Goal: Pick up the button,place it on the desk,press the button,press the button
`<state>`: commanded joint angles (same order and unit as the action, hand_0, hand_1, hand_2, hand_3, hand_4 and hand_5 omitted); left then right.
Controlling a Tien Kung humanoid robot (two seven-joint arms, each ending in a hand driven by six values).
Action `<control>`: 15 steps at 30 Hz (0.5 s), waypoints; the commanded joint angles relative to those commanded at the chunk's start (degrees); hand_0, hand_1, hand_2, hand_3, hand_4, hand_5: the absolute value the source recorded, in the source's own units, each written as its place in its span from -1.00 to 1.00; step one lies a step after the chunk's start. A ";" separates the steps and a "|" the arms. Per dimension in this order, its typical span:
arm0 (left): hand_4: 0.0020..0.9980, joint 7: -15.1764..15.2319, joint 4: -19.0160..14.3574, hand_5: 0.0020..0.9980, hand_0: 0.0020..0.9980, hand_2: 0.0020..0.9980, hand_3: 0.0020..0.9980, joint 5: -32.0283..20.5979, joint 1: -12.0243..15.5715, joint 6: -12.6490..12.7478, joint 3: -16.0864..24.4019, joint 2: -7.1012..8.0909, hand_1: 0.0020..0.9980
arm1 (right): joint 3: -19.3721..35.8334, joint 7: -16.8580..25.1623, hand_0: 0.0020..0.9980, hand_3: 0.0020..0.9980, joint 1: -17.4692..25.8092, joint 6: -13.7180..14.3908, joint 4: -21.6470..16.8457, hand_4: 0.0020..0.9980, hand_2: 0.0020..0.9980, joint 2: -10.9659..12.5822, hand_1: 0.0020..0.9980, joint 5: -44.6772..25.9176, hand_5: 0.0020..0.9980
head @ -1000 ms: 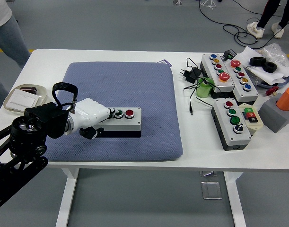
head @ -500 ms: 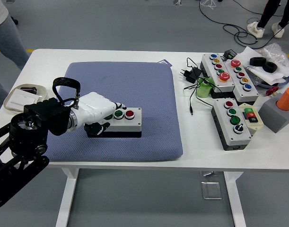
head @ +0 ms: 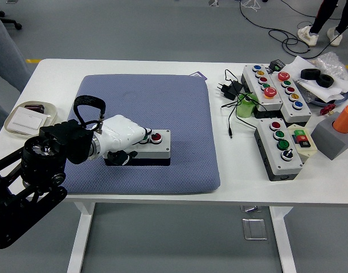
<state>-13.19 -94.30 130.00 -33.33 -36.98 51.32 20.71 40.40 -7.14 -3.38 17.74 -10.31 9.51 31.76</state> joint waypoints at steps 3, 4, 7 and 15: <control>0.02 0.02 0.45 -1.00 -0.82 -0.89 0.80 0.00 -0.11 0.00 -0.06 -0.13 -0.94 | -0.05 0.01 0.26 0.17 -0.03 -0.01 0.00 -0.47 0.06 0.01 -0.05 -0.03 -0.99; 0.02 0.00 0.62 -1.00 -0.82 -0.89 0.80 0.00 -0.13 0.00 -0.06 -0.20 -0.94 | -0.04 0.01 0.26 0.17 -0.05 0.00 0.00 -0.47 0.06 0.02 -0.05 -0.04 -0.99; 0.02 -0.03 1.05 -1.00 -0.82 -0.89 0.80 0.00 -0.19 0.00 -0.04 -0.43 -0.94 | 0.03 -0.02 0.26 0.17 -0.09 0.02 0.00 -0.47 0.06 0.02 -0.05 0.04 -0.99; 0.02 0.06 2.26 -1.00 -0.82 -0.88 0.80 0.00 -0.63 0.00 -0.33 -1.03 -0.93 | 0.00 -0.05 0.26 0.16 -0.03 0.01 0.00 -0.47 0.06 0.03 -0.05 0.07 -0.99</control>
<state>-13.12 -92.04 130.00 -33.96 -36.98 50.99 19.68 40.41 -7.20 -3.41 17.75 -10.31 9.53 31.83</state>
